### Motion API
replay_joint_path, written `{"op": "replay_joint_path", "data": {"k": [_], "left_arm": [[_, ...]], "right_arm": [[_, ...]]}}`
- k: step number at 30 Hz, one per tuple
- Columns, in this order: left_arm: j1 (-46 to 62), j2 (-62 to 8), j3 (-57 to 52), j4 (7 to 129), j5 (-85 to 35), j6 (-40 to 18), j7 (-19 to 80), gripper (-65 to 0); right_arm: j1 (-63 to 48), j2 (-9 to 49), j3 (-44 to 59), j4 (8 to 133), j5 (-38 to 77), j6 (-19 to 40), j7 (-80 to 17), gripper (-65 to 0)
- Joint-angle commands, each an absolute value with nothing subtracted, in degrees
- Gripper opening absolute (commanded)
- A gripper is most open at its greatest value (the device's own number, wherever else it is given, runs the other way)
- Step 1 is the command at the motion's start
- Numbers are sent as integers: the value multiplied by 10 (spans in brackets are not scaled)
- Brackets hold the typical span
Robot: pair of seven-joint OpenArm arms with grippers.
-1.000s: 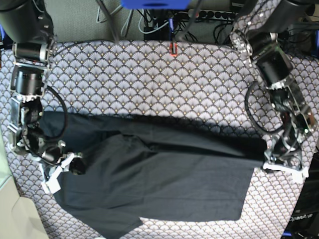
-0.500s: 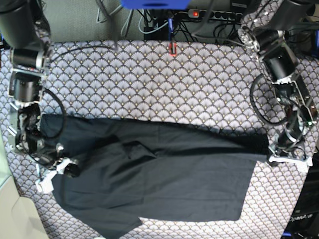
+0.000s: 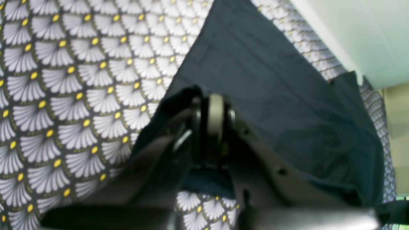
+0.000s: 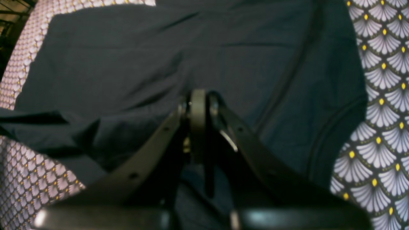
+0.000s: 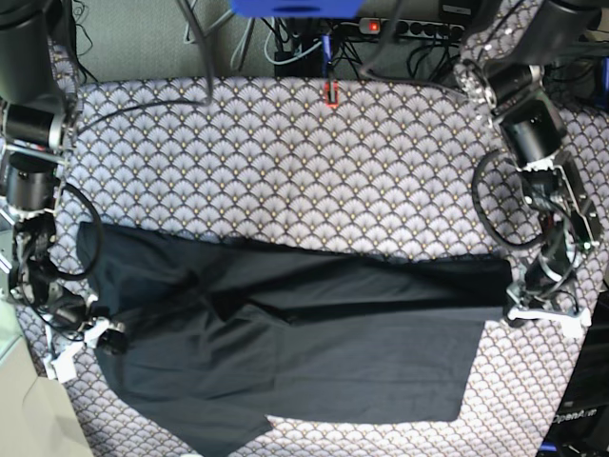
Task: Fold the T-shirt properly
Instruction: 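Lift the shoulders and fold them over toward the hem, then pull both grippers back, dragging the folded shirt toward the arms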
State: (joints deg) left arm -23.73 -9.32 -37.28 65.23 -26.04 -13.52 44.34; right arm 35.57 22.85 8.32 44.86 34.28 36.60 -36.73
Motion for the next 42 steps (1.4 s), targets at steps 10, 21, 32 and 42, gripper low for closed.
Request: {"op": "replay_joint_path", "data": {"k": [10, 21, 32, 42], "left_arm": [[-290, -103, -313, 662, -269, -138, 406, -650], [-281, -105, -312, 662, -269, -138, 384, -650], [-278, -105, -313, 633, -269, -140, 389, -463], [-269, -119, -311, 662, -288, -142, 392, -293]], "right_arm": [[381, 239, 70, 458, 353, 367, -341, -650], [393, 238, 34, 457, 353, 364, -340, -650], [402, 232, 14, 457, 353, 351, -341, -525], [400, 233, 16, 459, 356, 351, -341, -252]]}}
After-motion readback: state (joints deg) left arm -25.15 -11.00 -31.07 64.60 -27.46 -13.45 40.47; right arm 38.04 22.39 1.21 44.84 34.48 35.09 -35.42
